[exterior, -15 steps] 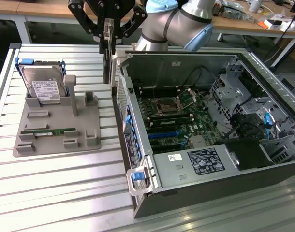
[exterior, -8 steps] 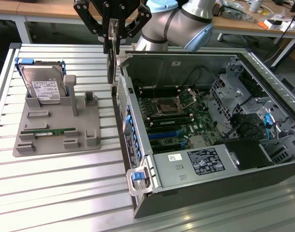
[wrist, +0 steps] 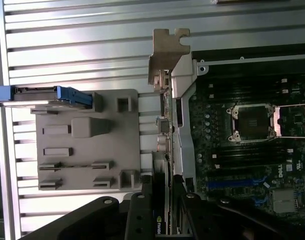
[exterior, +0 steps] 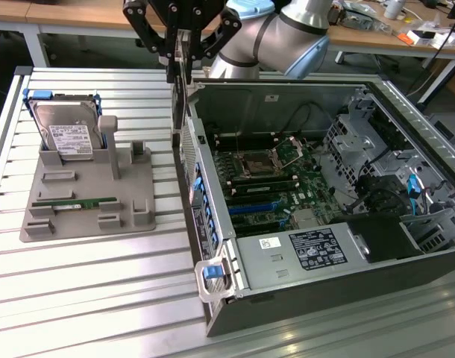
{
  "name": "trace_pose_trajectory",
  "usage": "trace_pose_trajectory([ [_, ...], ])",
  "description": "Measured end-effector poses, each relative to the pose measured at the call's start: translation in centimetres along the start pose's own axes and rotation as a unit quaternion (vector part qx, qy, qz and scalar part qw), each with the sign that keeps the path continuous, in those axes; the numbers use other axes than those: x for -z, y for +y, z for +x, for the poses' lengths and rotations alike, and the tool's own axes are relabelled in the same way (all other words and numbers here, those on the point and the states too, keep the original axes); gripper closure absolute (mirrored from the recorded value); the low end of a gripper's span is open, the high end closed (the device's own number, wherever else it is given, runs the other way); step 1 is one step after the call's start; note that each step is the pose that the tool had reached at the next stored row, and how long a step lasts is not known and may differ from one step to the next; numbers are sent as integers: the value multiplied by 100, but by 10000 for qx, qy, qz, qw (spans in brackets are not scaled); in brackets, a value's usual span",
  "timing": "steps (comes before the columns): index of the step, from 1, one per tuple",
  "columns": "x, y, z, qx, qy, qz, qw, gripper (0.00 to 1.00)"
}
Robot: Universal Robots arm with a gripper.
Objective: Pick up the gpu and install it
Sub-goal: 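Pick up the gpu and move the gpu toward the slot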
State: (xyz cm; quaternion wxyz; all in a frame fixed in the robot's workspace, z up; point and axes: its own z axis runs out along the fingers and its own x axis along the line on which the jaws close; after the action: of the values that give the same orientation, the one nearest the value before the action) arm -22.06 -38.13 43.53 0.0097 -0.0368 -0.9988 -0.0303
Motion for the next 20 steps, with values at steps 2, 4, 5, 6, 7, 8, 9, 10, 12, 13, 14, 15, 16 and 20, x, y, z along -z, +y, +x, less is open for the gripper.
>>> trace_pose_trajectory([
  [2, 1, 1, -21, 0, 0, 0, 10000, 74],
  [4, 1, 3, -37, 0, 0, 0, 10000, 74],
  [5, 1, 4, -48, 0, 0, 0, 10000, 74],
  [6, 1, 4, -56, 0, 0, 0, 10000, 74],
  [7, 1, 5, -68, 0, 0, 0, 10000, 74],
  [8, 2, 6, -77, 0, 0, 0, 10000, 74],
  [9, 2, 6, -85, 0, 0, 0, 10000, 74],
  [10, 2, 7, -98, 0, 0, 0, 10000, 74],
  [12, 2, 9, -114, 0, 0, 0, 10000, 74],
  [13, 2, 10, -124, 0, 0, 0, 10000, 74],
  [14, 3, 10, -136, 0, 0, 0, 10000, 74],
  [15, 3, 12, -155, 0, 0, 0, 10000, 74],
  [16, 3, 12, -166, 0, 0, 0, 10000, 74],
  [20, 4, 16, -216, 0, 0, 0, 10000, 74],
])
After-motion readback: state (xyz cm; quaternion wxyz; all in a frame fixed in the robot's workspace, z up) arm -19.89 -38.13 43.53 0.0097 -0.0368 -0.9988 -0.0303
